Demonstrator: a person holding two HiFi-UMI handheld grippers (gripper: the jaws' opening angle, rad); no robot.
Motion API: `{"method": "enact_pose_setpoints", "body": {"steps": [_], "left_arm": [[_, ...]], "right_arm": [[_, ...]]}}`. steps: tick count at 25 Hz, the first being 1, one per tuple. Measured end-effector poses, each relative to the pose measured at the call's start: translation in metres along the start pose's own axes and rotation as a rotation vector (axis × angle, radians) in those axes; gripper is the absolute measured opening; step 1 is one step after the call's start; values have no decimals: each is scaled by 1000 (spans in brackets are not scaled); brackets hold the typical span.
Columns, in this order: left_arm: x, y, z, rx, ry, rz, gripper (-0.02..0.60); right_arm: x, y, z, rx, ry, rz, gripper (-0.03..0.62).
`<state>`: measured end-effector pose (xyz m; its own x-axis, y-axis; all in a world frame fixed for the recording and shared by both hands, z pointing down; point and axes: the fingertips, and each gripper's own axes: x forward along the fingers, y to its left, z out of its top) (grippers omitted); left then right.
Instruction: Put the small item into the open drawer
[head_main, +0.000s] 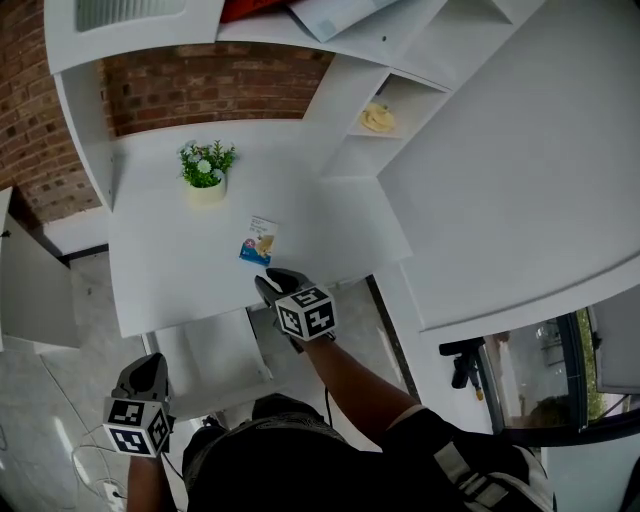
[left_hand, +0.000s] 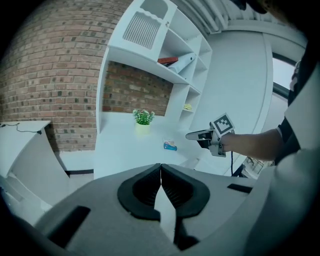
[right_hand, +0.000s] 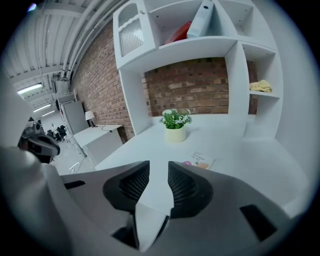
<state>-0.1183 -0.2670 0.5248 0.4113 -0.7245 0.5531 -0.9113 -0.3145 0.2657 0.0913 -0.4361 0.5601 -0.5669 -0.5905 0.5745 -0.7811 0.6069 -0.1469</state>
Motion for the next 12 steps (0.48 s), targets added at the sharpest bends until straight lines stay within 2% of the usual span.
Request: {"method": "enact_pose_setpoints", "body": {"steps": [6, 12], "left_arm": [[5, 3, -7, -37, 31, 44, 18], [5, 11, -16, -65, 55, 84, 18]], "right_arm": [[41, -39, 4, 72, 17, -57, 175], [84, -81, -4, 252, 32, -180, 305]]}}
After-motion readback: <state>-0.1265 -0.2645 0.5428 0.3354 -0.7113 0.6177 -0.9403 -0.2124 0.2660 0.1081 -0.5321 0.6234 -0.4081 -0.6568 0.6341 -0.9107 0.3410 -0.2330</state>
